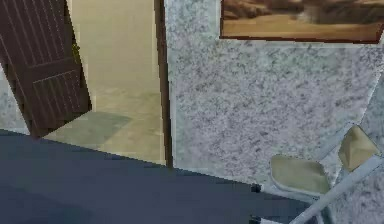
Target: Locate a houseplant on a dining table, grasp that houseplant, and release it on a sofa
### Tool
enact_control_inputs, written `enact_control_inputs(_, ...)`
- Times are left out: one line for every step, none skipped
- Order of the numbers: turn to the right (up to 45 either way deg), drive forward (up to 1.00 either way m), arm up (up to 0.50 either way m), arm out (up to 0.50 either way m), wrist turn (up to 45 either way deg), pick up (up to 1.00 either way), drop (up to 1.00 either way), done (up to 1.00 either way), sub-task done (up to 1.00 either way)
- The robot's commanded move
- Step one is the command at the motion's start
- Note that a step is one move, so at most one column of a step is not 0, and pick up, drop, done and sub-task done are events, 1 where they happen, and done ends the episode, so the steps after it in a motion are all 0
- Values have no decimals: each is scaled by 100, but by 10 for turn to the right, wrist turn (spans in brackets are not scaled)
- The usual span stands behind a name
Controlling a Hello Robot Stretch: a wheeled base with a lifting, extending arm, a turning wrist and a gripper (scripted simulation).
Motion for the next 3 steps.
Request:
enact_control_inputs(-450,0,0,0,0,0,0,0,0)
enact_control_inputs(-30,0,0,0,0,0,0,0,0)
enact_control_inputs(0,60,0,0,0,0,0,0,0)
